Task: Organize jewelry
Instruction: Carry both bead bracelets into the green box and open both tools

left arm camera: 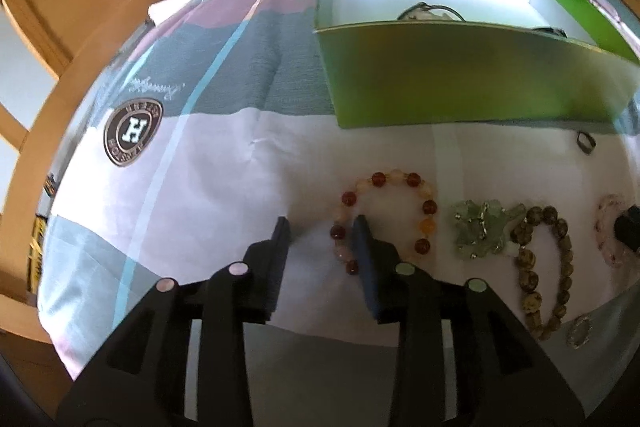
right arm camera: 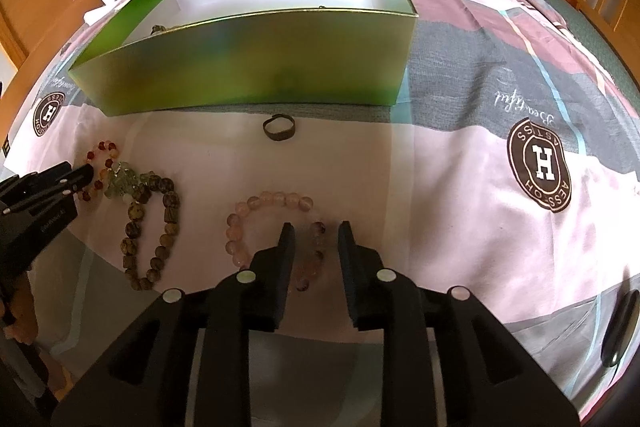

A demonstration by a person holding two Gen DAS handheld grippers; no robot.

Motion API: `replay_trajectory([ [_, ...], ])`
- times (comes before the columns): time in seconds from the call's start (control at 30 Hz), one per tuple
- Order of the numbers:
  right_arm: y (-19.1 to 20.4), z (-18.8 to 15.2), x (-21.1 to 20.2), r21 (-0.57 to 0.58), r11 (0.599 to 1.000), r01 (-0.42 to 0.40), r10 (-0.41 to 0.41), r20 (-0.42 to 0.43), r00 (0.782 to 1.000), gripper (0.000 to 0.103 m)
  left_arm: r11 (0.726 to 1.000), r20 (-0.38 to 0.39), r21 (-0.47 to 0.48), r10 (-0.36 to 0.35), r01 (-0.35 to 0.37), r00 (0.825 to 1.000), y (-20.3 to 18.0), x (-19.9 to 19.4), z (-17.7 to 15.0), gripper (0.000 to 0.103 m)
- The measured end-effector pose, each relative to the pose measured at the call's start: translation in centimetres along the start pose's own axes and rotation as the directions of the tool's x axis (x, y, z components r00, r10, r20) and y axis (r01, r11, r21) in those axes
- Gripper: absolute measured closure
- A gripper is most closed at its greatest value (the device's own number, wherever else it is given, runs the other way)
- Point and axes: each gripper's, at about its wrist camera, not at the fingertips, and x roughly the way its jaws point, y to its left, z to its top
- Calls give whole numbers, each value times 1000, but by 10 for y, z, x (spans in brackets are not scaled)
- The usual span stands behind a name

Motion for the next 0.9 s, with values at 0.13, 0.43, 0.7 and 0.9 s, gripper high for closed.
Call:
replay_trajectory([
  [0.13,6,-1,-2,-31,999,17,-16,14,1000,79,999,-1,-2,-36,36,999,1,0,0,81],
  [0.43,1,13,-40,-1,998,-70,69,148,987,95,979,33,-36,-200,201,979,10,-28,11,95],
  [0.7,-12,57,-117,6,982,-186,167,412,896,95,945,230,14,-320,326,919,22,-114,50,95],
  [0.9,-8,107,-109,-13,976,-219,201,452,869,95,943,275,53,-330,328,903,9,-116,103,95],
])
